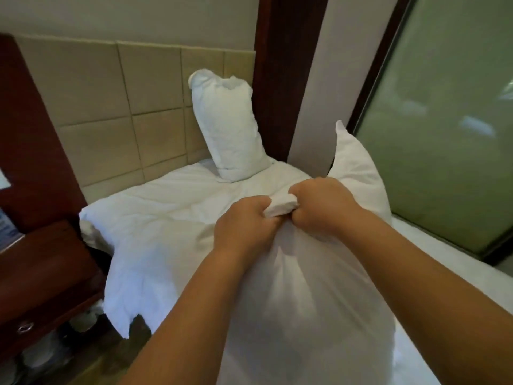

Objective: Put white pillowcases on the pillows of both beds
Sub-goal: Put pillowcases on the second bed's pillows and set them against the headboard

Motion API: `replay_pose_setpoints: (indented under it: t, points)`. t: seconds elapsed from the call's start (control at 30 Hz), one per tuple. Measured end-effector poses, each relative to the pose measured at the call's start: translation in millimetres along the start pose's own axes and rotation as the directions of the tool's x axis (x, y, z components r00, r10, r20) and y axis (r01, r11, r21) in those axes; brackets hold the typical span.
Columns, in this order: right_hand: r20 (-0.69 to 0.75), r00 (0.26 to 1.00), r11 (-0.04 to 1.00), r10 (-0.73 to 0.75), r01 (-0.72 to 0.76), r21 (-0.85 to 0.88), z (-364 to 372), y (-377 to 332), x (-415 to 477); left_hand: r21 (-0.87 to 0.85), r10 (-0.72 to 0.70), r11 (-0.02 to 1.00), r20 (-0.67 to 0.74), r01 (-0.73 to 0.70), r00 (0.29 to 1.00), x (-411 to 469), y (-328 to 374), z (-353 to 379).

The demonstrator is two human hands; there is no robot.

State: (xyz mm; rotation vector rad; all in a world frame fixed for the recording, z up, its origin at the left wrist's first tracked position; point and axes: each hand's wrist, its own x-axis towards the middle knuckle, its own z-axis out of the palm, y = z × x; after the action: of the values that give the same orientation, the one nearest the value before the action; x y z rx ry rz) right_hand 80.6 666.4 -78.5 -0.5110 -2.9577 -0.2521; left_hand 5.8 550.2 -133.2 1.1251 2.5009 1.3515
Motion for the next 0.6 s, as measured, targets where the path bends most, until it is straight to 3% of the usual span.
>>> replay_pose_setpoints:
  t: [0.17,0.27,0.33,0.37,0.43,0.53,0.6]
  points:
    - [-0.355,0.934,0.999,0.030,-0.038,-0.015,-65.0,10.1,-26.9,0.224,0.318,0.935,-0.182,-0.276,0.930,-6.7,65.8,-45.8]
    - [-0.554,0.832,1.000,0.000,0.008,0.011,-70.1,10.9,-32.2,0.402,0.575,0.796,-0.265,-0.453,0.774,-4.2,69.9,-58.7]
    - [-0.607,0.794,0.999,0.012,0.020,0.047,-58.3,7.8,-30.0,0.478,0.685,0.706,-0.276,-0.522,0.674,-0.8,56.3,-59.2]
    - [-0.608,0.794,0.996,0.014,0.040,0.076,-48.0,5.3,-26.7,0.498,0.698,0.689,-0.258,-0.527,0.668,1.7,45.7,-57.0]
    - [-0.550,0.835,0.987,0.012,0.079,0.142,-20.3,-1.5,-17.0,0.526,0.662,0.686,-0.166,-0.502,0.731,5.5,19.7,-49.3]
    - [-0.231,0.973,0.981,-0.015,0.059,0.187,29.8,-11.3,-0.4,0.556,0.512,0.723,-0.034,-0.410,0.858,6.9,-28.1,-28.4]
    - [-0.075,0.997,0.973,-0.033,0.049,0.224,63.8,-14.0,10.6,0.520,0.434,0.771,-0.003,-0.369,0.901,6.7,-58.0,-14.0]
